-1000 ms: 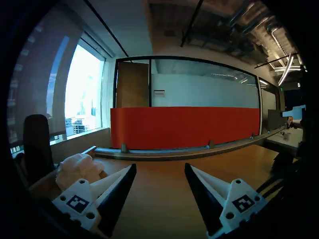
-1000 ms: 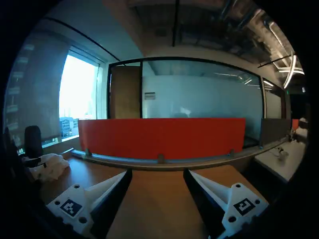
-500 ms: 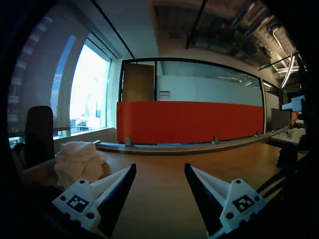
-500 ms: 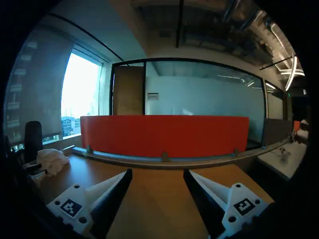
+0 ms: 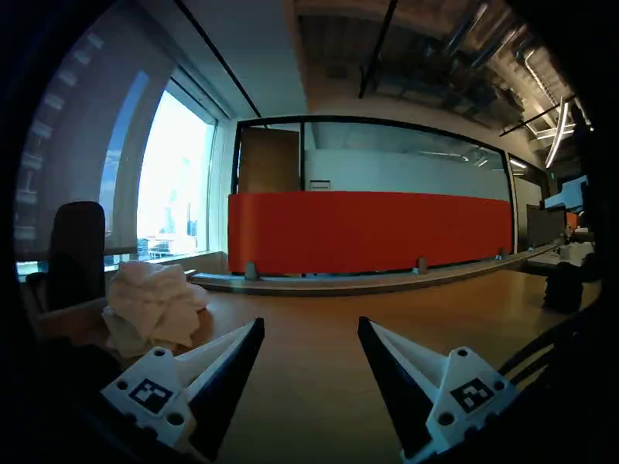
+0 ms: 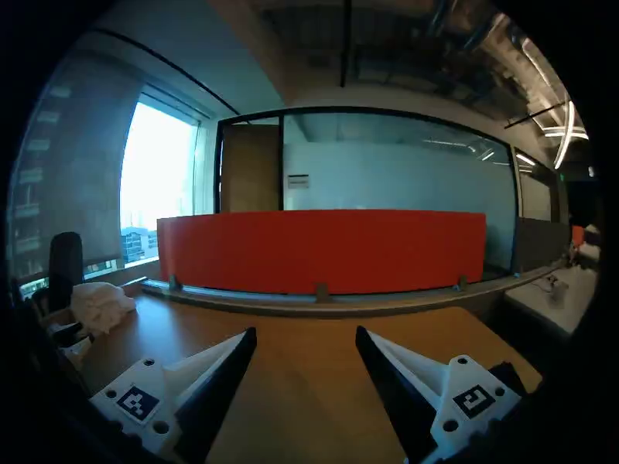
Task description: Fold towel
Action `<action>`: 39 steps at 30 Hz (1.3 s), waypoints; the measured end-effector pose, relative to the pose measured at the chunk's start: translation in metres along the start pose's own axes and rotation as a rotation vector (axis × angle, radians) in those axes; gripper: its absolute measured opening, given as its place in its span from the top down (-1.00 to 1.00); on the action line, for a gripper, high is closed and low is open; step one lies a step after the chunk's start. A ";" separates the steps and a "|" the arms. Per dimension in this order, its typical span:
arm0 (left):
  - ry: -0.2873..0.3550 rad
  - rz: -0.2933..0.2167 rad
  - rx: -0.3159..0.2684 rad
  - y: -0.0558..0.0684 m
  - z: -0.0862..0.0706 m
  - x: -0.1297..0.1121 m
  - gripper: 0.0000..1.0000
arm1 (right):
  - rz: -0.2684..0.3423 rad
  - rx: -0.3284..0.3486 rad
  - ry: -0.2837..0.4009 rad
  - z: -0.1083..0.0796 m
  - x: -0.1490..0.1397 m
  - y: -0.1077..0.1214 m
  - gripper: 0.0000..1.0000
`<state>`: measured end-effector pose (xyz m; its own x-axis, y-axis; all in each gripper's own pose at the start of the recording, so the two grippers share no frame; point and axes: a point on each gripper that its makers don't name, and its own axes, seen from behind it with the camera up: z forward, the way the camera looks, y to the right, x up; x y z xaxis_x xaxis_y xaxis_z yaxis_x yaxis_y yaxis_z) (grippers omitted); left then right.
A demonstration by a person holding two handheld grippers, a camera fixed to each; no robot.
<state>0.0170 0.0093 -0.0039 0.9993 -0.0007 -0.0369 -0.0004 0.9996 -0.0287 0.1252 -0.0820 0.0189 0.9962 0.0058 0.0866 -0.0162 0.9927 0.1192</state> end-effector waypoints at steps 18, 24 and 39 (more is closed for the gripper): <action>-0.032 -0.002 0.010 -0.006 0.001 -0.013 -0.79 | -0.005 -0.012 -0.009 -0.003 -0.007 0.004 -0.99; -0.037 -0.001 0.010 -0.006 0.001 -0.015 -0.79 | -0.010 -0.015 -0.008 -0.003 -0.005 0.005 -0.99; -0.037 0.000 0.010 -0.005 0.002 -0.017 -0.79 | -0.034 -0.073 0.052 -0.007 0.014 0.028 -0.99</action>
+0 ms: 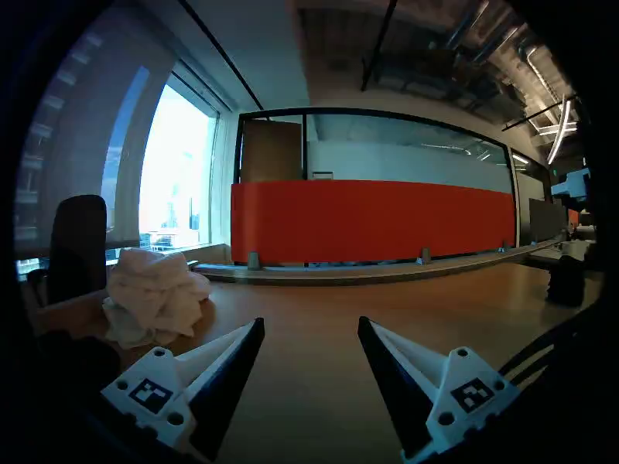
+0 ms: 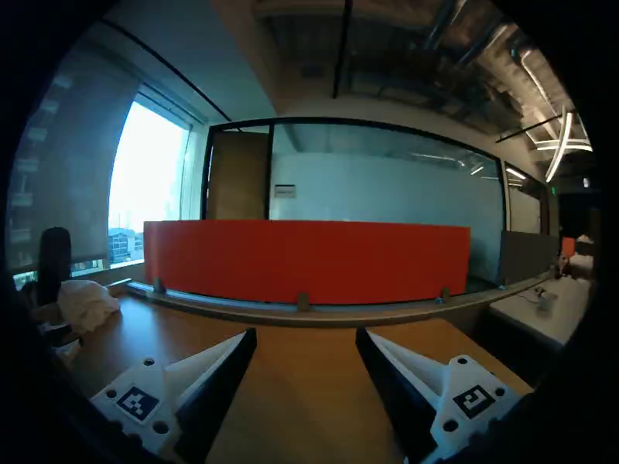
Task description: Fold towel
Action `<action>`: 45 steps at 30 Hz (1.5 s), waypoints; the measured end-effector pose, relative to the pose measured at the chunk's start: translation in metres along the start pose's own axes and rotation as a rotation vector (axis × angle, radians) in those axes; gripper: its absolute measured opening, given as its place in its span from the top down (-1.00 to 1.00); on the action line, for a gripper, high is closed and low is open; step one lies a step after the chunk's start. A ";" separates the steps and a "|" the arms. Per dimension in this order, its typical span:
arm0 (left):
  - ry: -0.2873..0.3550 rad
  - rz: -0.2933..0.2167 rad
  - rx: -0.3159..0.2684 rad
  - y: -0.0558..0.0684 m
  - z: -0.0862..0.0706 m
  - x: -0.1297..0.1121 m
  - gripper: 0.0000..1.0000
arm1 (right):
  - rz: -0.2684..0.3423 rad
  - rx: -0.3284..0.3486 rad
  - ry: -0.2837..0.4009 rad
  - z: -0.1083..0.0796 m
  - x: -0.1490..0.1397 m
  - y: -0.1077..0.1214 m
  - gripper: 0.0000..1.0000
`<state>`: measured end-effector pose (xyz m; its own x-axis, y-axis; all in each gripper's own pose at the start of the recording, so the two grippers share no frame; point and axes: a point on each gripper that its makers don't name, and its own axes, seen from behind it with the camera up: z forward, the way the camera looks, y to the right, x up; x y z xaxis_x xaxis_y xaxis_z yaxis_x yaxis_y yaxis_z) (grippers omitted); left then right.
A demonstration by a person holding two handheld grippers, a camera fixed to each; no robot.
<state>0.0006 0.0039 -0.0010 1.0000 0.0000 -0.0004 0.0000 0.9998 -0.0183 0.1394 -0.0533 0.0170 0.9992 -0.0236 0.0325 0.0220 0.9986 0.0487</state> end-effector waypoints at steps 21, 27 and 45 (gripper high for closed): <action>0.000 0.000 0.000 0.000 0.000 0.000 -0.79 | 0.027 -0.047 0.034 -0.010 -0.052 0.032 -0.99; 0.000 0.000 0.000 0.000 0.000 0.000 -0.79 | 0.029 -0.053 0.043 -0.012 -0.072 0.036 -0.98; 0.000 0.000 0.000 -0.001 0.000 0.000 -0.79 | 0.005 -0.055 0.045 -0.009 -0.124 0.042 -0.98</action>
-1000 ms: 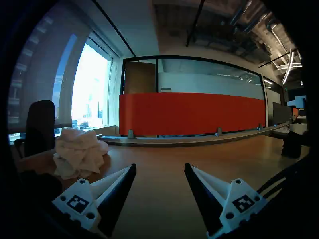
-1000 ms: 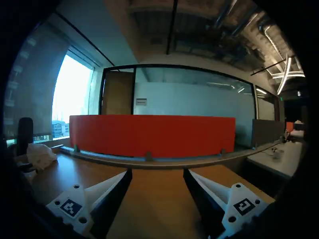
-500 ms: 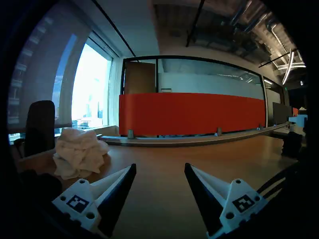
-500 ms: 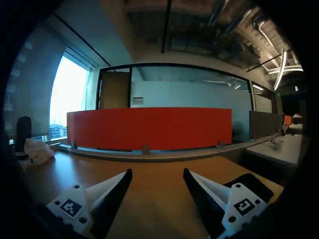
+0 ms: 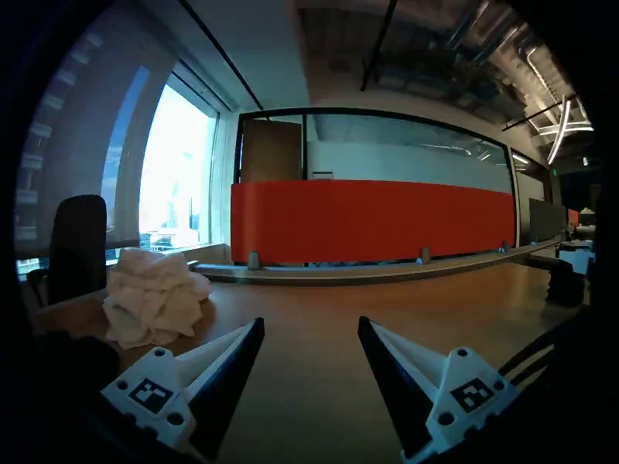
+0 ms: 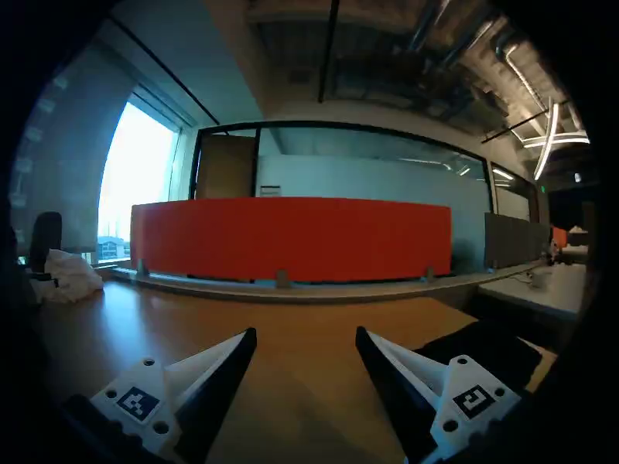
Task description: Fold towel
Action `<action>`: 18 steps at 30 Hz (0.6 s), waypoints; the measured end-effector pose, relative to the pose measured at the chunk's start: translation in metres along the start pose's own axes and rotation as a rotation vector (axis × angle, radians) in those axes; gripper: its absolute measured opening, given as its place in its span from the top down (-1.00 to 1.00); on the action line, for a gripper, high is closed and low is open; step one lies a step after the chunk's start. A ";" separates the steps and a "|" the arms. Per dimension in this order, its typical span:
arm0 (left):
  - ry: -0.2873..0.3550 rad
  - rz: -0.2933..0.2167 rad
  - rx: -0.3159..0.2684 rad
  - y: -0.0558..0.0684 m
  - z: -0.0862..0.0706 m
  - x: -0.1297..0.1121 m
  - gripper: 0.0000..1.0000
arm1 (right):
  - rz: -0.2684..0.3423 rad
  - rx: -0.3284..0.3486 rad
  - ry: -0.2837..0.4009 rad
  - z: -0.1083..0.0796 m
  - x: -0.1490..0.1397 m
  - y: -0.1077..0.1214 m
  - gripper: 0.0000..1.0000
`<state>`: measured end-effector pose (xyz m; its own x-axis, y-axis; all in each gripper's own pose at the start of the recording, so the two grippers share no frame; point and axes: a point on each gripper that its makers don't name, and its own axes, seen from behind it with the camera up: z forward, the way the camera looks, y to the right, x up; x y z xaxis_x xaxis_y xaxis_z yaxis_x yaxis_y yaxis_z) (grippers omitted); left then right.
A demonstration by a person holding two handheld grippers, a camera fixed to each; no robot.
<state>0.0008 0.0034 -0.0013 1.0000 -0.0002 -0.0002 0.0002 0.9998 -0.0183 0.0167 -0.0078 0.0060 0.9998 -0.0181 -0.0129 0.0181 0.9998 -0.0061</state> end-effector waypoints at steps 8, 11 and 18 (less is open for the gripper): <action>0.000 0.000 0.000 0.000 0.000 0.000 -0.79 | -0.004 -0.016 -0.007 -0.001 -0.008 0.009 -0.98; 0.000 0.000 0.000 0.000 0.000 0.000 -0.79 | -0.005 -0.014 -0.013 -0.001 -0.011 0.010 -0.98; 0.000 0.000 0.000 0.000 0.000 0.000 -0.79 | -0.008 -0.008 -0.017 -0.002 -0.016 0.009 -0.98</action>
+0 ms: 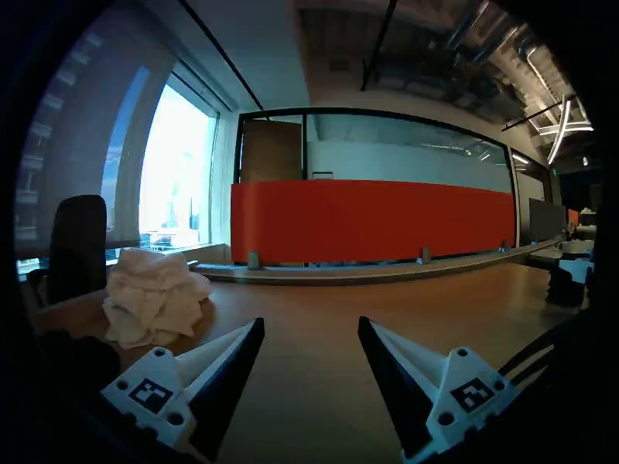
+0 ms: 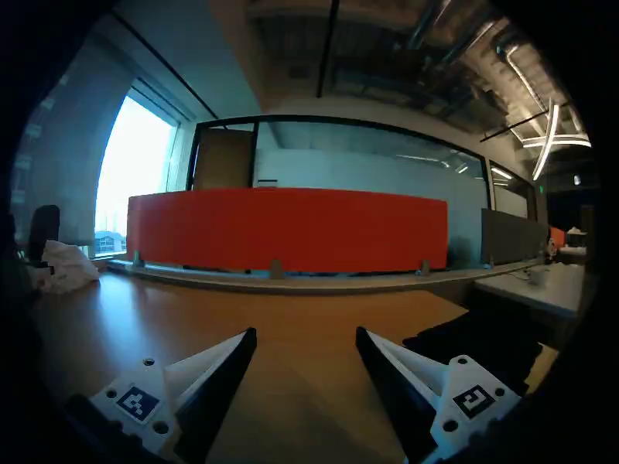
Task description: Fold towel
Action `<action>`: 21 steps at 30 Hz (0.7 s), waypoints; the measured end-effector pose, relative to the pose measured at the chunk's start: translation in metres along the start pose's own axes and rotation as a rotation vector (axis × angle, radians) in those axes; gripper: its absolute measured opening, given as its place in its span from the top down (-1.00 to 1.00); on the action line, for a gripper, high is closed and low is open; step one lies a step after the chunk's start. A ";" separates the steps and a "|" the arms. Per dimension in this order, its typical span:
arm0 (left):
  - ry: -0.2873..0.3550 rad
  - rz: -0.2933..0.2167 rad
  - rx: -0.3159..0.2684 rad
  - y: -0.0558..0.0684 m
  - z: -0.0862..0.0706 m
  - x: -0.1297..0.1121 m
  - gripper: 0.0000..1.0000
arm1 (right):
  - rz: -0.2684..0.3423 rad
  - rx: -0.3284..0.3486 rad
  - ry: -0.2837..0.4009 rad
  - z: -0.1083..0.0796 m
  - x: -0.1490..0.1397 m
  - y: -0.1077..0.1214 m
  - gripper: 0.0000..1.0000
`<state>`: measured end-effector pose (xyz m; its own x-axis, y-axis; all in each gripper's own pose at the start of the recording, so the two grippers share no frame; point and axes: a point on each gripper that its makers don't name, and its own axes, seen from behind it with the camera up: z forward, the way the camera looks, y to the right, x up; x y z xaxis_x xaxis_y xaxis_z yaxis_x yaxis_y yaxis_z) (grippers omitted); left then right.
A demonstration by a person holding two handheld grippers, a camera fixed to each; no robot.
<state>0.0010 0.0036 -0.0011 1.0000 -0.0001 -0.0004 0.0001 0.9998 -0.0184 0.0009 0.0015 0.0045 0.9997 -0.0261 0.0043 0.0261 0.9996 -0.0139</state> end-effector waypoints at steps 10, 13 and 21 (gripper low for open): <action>0.000 0.000 0.000 0.000 0.000 0.000 -0.79 | 0.024 0.009 0.005 -0.003 0.002 -0.002 -0.98; 0.000 0.000 0.000 0.000 0.000 0.000 -0.79 | 0.024 0.009 0.005 -0.003 0.002 -0.002 -0.98; 0.000 0.000 0.000 0.000 0.000 0.000 -0.79 | 0.024 0.010 0.004 -0.004 0.002 -0.002 -0.98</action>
<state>0.0009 0.0037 -0.0009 1.0000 -0.0001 -0.0003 0.0001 0.9998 -0.0185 0.0026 -0.0011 0.0003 1.0000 -0.0018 -0.0004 0.0018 1.0000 -0.0036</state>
